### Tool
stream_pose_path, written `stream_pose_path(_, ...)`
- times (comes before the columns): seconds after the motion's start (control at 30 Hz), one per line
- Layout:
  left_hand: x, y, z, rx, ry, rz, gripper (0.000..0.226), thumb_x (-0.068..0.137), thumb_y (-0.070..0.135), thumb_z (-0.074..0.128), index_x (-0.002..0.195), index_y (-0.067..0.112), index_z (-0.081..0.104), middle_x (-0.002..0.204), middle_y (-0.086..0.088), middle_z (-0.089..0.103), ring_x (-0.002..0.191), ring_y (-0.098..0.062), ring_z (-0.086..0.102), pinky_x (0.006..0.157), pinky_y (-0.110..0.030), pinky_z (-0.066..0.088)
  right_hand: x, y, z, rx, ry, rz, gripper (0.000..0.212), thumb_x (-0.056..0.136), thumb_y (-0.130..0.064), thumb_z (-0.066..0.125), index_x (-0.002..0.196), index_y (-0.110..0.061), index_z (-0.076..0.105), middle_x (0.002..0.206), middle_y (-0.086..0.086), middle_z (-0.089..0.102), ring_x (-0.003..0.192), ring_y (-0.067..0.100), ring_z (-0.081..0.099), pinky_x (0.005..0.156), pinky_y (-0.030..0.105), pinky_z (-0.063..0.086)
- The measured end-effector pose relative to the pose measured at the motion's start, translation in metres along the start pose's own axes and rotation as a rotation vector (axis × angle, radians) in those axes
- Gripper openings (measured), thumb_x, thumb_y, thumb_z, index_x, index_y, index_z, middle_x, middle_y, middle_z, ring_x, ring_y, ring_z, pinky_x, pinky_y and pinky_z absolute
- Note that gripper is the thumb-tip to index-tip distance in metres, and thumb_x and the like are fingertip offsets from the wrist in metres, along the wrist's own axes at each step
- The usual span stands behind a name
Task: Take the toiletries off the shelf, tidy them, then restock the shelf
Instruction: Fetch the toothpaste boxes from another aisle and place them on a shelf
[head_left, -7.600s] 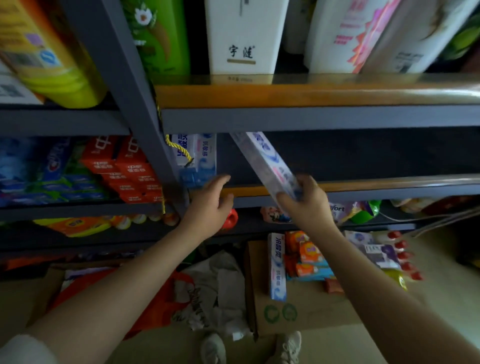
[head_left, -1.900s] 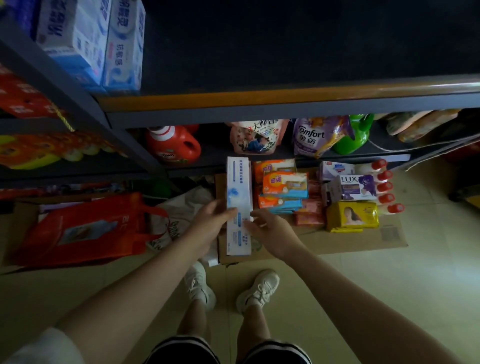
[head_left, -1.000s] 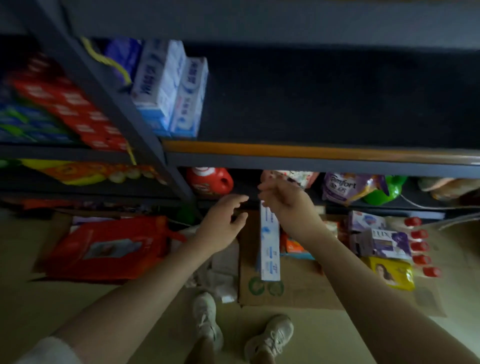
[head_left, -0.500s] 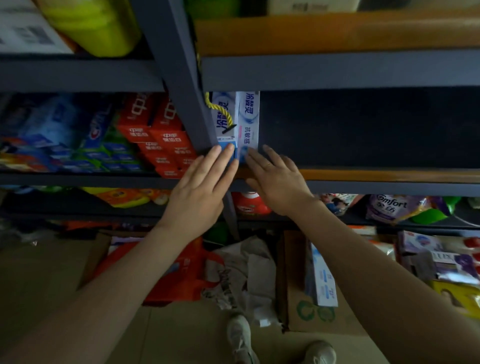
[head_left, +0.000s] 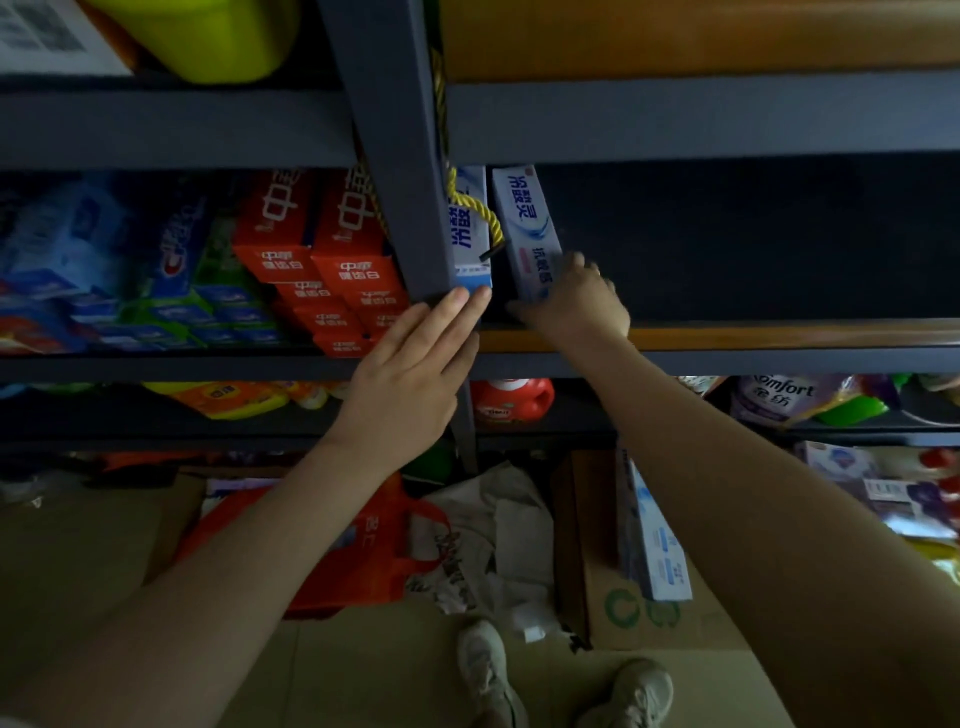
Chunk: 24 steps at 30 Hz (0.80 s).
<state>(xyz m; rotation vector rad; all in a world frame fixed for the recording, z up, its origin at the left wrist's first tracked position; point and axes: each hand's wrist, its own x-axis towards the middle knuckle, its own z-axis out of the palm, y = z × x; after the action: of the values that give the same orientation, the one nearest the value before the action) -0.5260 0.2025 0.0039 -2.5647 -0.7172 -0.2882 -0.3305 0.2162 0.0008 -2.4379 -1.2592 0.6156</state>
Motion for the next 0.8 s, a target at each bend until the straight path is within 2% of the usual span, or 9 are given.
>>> stream_pose_path(0.1,0.000,-0.003,0.001,0.002,0.010,0.026,0.039,0.087,0.017,0.040,0.120,0.008,0.060,0.150,-0.011,0.027,0.138,-0.027,0.017,0.114,-0.037,0.004,0.008,-0.005,0.004,0.045,0.046,0.058,0.077,0.077,-0.044,0.069,0.131,-0.004,0.031,0.134,0.014,0.043,0.122,0.033,0.044,0.085,0.041,0.044)
stream_pose_path(0.2,0.000,0.002,-0.001,-0.049,0.020,0.004,0.037,0.085,0.016,0.050,0.119,0.009,0.061,0.149,-0.014,0.030,0.138,-0.028,0.016,0.114,-0.039,0.007,0.004,0.001,-0.015,0.421,0.058,0.129,0.065,0.077,-0.040,0.068,0.123,-0.005,0.041,0.119,0.009,0.055,0.099,0.024,0.058,0.064,0.024,0.045)
stream_pose_path(0.27,-0.001,0.015,-0.005,-0.235,0.017,-0.047,0.036,0.082,0.013,0.058,0.118,0.008,0.062,0.149,-0.017,0.031,0.138,-0.032,0.018,0.112,-0.042,0.017,-0.015,0.011,-0.030,0.635,0.077,0.117,0.057,0.074,-0.039,0.069,0.117,-0.008,0.048,0.106,0.003,0.058,0.081,0.010,0.058,0.048,0.013,0.044)
stream_pose_path(0.4,0.005,0.053,-0.011,-0.840,-0.104,-0.205,0.039,0.086,0.015,0.062,0.125,0.010,0.056,0.149,-0.011,0.030,0.133,-0.029,0.037,0.098,-0.035,0.040,-0.068,0.047,-0.043,0.943,-0.049,0.093,0.039,0.074,-0.034,0.069,0.105,-0.019,0.049,0.100,0.000,0.060,0.087,0.015,0.061,0.062,0.024,0.049)
stream_pose_path(0.5,0.028,0.077,-0.011,-1.418,-0.214,-0.528,0.038,0.094,0.027,0.051,0.131,0.020,0.047,0.136,0.005,0.044,0.123,-0.012,0.048,0.098,-0.030,0.043,-0.093,0.080,-0.040,1.114,-0.234,0.122,0.037,0.069,-0.030,0.071,0.099,-0.016,0.055,0.093,0.007,0.062,0.081,0.020,0.062,0.062,0.028,0.047)
stream_pose_path(0.57,0.043,0.090,-0.011,-1.724,-0.241,-0.726,0.031,0.090,0.043,0.044,0.120,0.037,0.046,0.120,0.015,0.054,0.112,-0.003,0.055,0.092,-0.030,0.047,-0.106,0.101,-0.031,1.110,-0.287,0.105,0.037,0.065,-0.027,0.067,0.097,-0.014,0.055,0.088,0.005,0.061,0.074,0.013,0.062,0.059,0.022,0.046)
stream_pose_path(0.67,0.059,0.113,-0.004,-1.971,-0.240,-0.979,0.038,0.081,0.054,0.056,0.114,0.037,0.049,0.116,0.003,0.060,0.112,-0.017,0.058,0.090,-0.038,0.049,-0.131,0.138,-0.013,1.039,-0.303,0.054,0.043,0.067,-0.026,0.064,0.105,-0.013,0.050,0.097,0.004,0.056,0.078,0.002,0.060,0.059,0.016,0.047)
stream_pose_path(0.73,0.063,0.128,-0.003,-2.020,-0.258,-1.084,0.050,0.080,0.044,0.064,0.123,0.026,0.048,0.119,-0.004,0.060,0.110,-0.020,0.059,0.095,-0.046,0.047,-0.147,0.163,-0.003,0.993,-0.309,0.031,0.046,0.071,-0.023,0.067,0.109,-0.013,0.044,0.100,0.001,0.054,0.083,0.000,0.059,0.063,0.019,0.050)
stream_pose_path(0.8,0.061,0.144,-0.003,-2.001,-0.254,-1.065,0.041,0.083,0.029,0.064,0.120,0.021,0.050,0.116,-0.004,0.062,0.109,-0.019,0.060,0.098,-0.047,0.046,-0.157,0.181,0.001,0.917,-0.316,-0.001,0.047,0.076,-0.015,0.070,0.111,-0.018,0.039,0.102,-0.002,0.055,0.086,0.002,0.059,0.067,0.025,0.053)
